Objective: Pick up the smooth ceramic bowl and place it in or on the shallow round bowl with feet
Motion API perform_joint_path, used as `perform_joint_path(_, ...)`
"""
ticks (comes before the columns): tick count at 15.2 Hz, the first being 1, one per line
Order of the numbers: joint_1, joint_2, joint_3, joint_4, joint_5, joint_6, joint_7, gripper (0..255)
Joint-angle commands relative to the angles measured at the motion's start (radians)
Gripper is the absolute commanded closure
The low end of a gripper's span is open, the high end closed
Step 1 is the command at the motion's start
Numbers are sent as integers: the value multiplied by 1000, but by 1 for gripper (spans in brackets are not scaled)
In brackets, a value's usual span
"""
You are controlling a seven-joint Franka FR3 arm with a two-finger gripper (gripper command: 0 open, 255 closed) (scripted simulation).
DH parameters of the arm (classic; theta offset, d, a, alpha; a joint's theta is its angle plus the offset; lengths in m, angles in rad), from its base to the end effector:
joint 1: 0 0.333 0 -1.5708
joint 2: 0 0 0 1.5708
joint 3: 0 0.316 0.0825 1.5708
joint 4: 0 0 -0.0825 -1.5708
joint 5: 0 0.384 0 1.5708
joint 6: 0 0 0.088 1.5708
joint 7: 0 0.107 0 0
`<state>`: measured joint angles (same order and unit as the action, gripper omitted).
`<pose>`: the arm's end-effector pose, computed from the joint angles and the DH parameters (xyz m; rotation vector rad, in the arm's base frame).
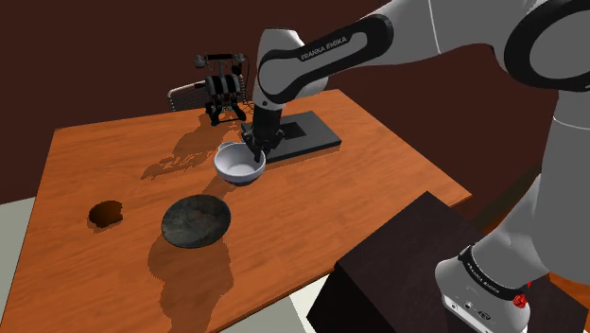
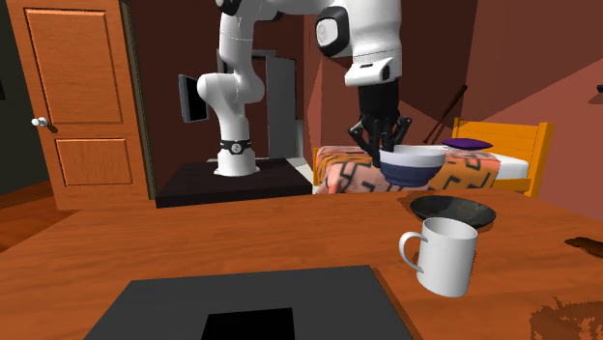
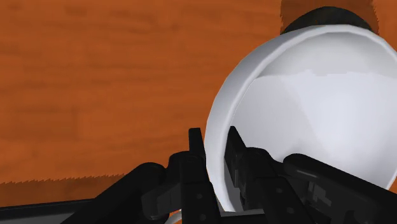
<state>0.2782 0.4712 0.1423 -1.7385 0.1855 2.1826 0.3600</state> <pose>0.6032 0.2679 0.3087 -2.9467 0.0926 0.1550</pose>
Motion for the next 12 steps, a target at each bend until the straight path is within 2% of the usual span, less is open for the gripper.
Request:
perform_joint_path(1,33,33,7,52,-10,-11,47,255)
perform_joint_path(11,199,192,32,323,-61,-84,256,255)
perform_joint_path(12,199,197,31,319,-61,-75,254,255)
